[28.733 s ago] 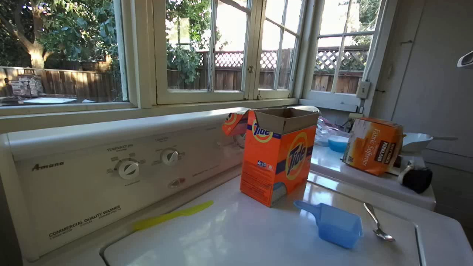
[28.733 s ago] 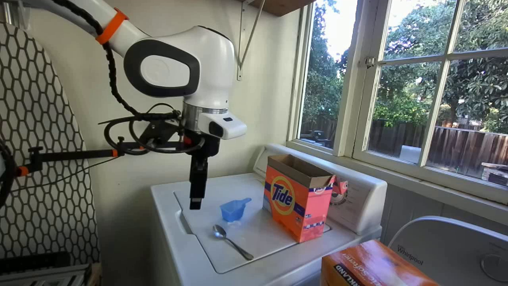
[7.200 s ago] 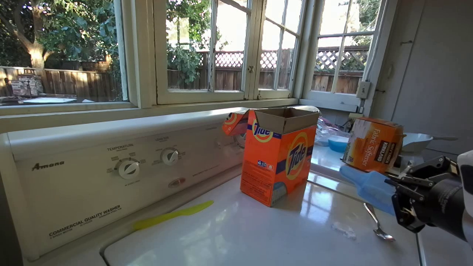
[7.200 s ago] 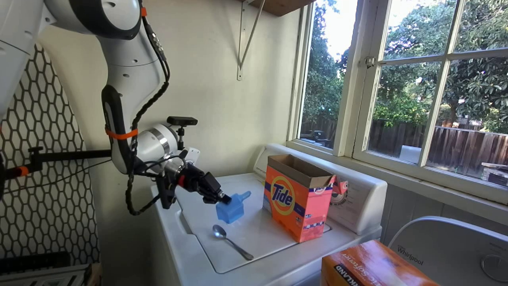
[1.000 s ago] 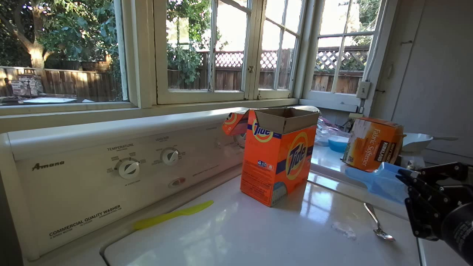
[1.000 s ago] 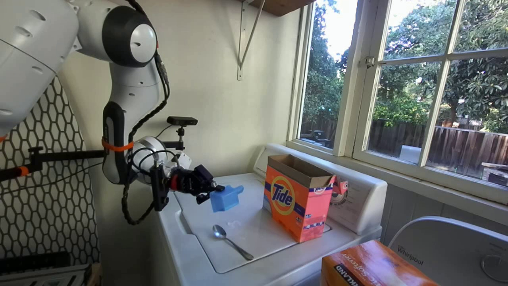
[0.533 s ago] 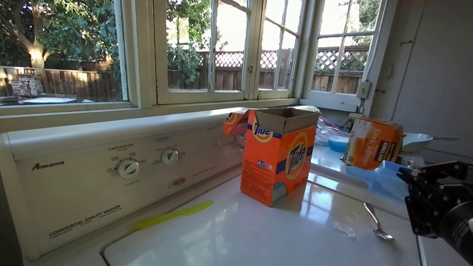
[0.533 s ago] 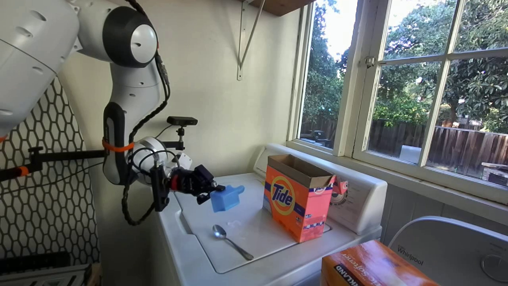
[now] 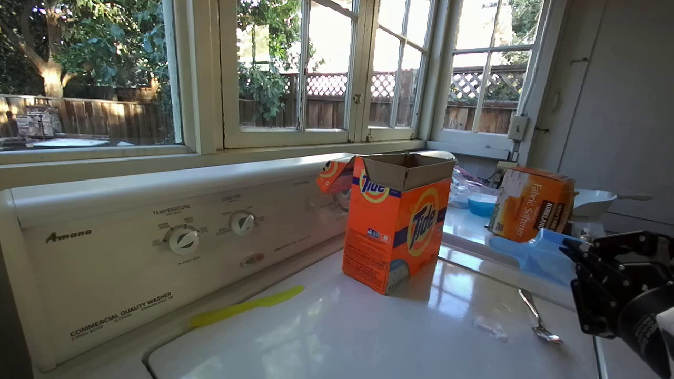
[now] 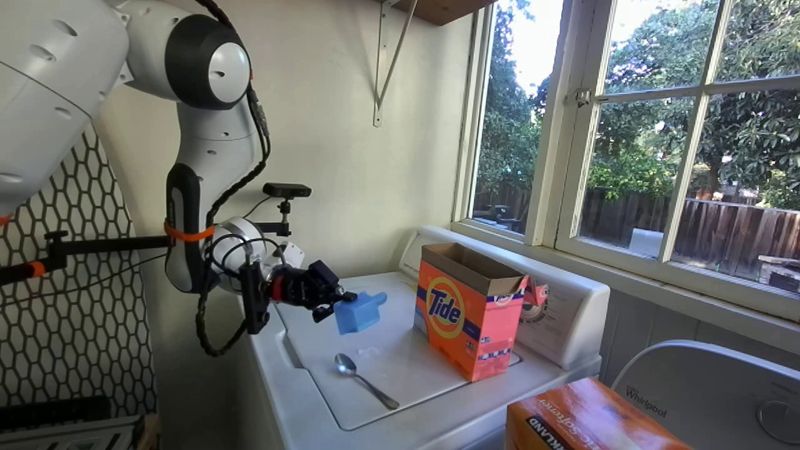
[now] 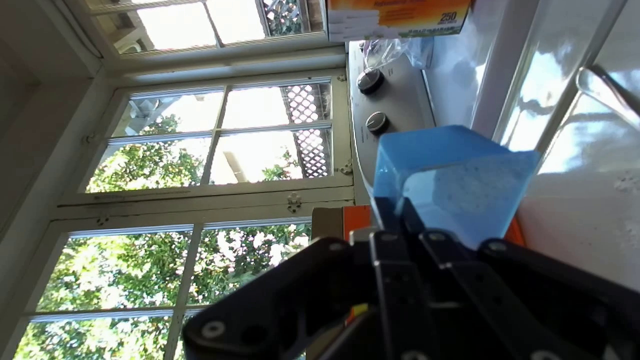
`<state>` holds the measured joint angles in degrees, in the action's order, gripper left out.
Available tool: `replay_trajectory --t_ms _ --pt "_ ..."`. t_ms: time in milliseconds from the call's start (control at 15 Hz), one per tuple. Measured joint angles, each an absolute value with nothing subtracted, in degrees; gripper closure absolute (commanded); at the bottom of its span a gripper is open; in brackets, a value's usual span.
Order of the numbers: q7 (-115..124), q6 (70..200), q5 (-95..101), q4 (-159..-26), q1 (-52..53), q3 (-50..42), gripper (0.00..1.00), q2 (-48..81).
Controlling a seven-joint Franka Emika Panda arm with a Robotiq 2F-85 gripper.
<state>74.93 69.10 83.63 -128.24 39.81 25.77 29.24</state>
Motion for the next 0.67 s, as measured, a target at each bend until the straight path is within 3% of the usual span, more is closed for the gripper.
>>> replay_trajectory --t_ms 667 --pt "74.2 67.0 84.8 -127.4 40.6 25.6 0.99 30.8"
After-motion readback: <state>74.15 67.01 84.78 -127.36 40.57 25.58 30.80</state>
